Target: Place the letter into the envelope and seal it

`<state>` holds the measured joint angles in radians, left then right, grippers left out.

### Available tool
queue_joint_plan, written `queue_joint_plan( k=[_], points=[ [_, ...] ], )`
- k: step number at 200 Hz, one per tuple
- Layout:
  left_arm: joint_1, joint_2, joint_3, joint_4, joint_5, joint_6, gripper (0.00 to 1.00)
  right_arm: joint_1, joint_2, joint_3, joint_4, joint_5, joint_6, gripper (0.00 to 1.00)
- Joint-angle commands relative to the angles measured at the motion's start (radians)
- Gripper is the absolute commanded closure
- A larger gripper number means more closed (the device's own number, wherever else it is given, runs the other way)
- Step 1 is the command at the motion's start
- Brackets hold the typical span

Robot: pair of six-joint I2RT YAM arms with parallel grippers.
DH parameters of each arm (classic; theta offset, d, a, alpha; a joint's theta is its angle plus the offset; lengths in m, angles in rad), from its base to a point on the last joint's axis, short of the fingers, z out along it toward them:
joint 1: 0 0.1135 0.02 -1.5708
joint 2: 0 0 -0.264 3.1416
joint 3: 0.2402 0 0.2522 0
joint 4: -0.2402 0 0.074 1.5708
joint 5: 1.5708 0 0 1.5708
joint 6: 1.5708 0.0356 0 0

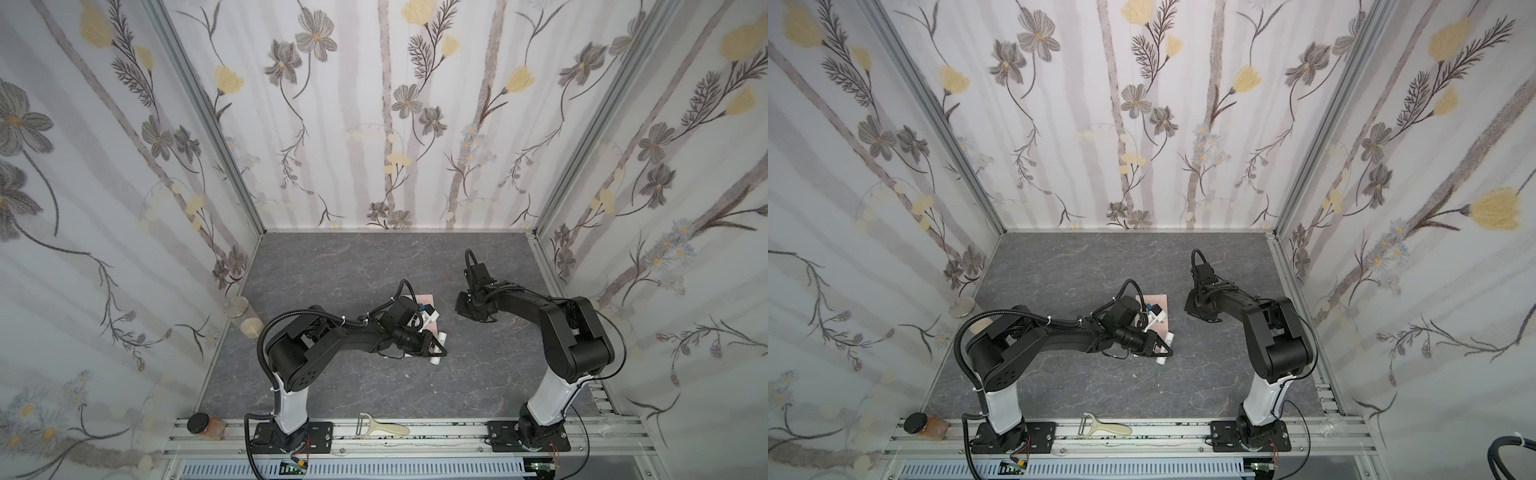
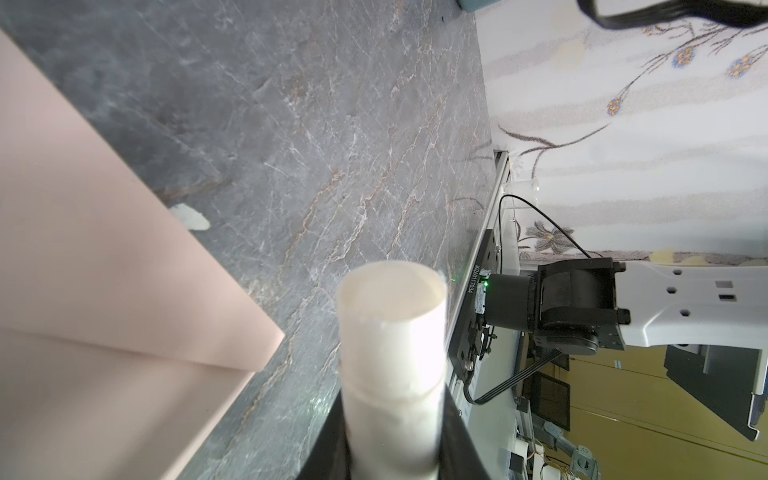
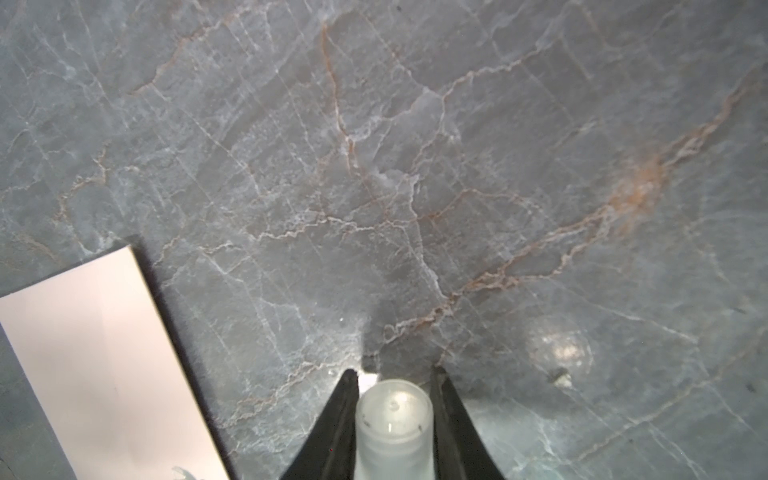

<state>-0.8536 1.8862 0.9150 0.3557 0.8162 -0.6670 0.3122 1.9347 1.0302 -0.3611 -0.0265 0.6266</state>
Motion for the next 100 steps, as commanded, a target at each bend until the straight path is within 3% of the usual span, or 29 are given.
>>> queue_joint_plan(
  k=[1,100],
  points=[
    [0.002,0.025,0.026,0.049,0.024,-0.020,1.00,-0.001,-0.006,-0.001,0.007,0.014,-0.013,0.71],
    [0.002,0.146,0.104,0.158,0.071,-0.136,1.00,-0.002,-0.083,-0.001,-0.002,0.005,-0.013,0.71]
  ],
)
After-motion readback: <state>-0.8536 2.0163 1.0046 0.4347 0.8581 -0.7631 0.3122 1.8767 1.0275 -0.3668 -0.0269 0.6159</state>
